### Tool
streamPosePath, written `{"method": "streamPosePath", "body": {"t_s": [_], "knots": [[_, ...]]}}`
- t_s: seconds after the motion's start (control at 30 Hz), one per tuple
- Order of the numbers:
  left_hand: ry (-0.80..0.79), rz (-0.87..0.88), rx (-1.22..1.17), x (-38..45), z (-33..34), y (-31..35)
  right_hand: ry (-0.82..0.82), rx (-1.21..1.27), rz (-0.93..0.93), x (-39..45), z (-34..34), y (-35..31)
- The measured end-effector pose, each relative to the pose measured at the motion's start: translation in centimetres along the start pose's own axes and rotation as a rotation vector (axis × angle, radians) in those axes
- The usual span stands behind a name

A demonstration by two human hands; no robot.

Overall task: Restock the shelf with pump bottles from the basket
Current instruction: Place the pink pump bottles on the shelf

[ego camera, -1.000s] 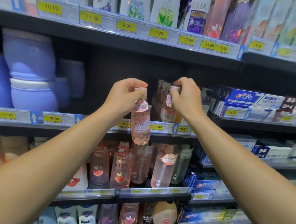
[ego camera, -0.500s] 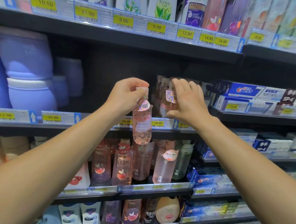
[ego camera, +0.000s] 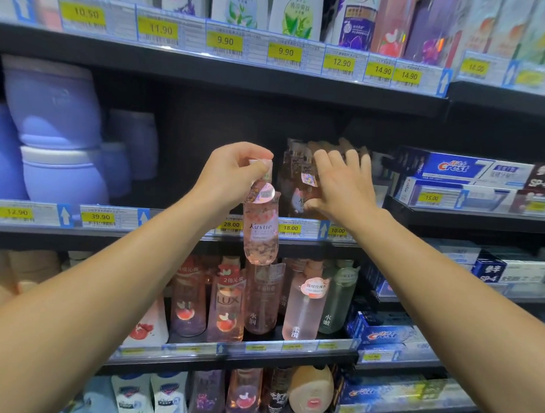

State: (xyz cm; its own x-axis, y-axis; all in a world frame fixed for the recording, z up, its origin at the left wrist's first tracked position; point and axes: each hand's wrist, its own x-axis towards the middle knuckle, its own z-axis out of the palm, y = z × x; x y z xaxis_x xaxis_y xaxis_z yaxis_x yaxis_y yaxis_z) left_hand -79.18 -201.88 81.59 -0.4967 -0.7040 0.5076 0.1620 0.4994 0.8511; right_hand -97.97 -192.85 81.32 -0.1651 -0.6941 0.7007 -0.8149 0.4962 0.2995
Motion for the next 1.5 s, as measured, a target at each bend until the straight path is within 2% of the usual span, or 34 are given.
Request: {"method": "streamPosePath", "body": {"t_s": [0.23, 0.33, 0.43, 0.5, 0.7, 0.87, 1.03, 1.13, 1.3, 1.43, 1.5], "knots": [[0.011, 0.017, 0.017, -0.3, 0.2, 0.3, 0.001, 0.001, -0.006, -0.2, 0.0, 0.3], [0.035, 0.059, 0.013, -0.1, 0.2, 0.9, 0.081, 0.092, 0.009, -1.2, -0.2, 0.4], [0.076, 0.162, -0.006, 0.4, -0.1, 2.3, 0.215, 0.283, 0.002, -3.8, 0.4, 0.0], [0.102, 0.246, 0.022, 0.8, -0.1, 3.1, 0.232, 0.356, -0.012, -5.9, 1.3, -0.6], [0.139, 0.475, 0.296, 1.6, 1.1, 4.3, 0.197, 0.31, -0.143, -9.9, 4.5, -2.0], [0.12, 0.373, 0.447, 3.5, 1.8, 2.7, 0.132, 0.328, -0.15, -10.3, 4.8, -2.2], [0.068, 0.156, 0.444, 4.7, 2.2, 0.4, 0.137, 0.354, -0.131, -10.2, 5.0, -2.4], [0.054, 0.092, 0.414, 4.5, 2.6, -0.7, 0.144, 0.378, -0.104, -10.3, 5.5, -2.6], [-0.052, 0.162, 0.448, 3.1, 1.9, -0.9, 0.176, 0.403, -0.096, -10.3, 6.0, -2.6], [-0.035, 0.224, 0.377, 1.8, 0.2, -0.9, 0.202, 0.424, -0.084, -10.3, 6.0, -2.7], [-0.034, 0.291, 0.531, 1.0, -0.2, -1.2, 0.204, 0.43, -0.079, -10.4, 6.0, -2.7]]}}
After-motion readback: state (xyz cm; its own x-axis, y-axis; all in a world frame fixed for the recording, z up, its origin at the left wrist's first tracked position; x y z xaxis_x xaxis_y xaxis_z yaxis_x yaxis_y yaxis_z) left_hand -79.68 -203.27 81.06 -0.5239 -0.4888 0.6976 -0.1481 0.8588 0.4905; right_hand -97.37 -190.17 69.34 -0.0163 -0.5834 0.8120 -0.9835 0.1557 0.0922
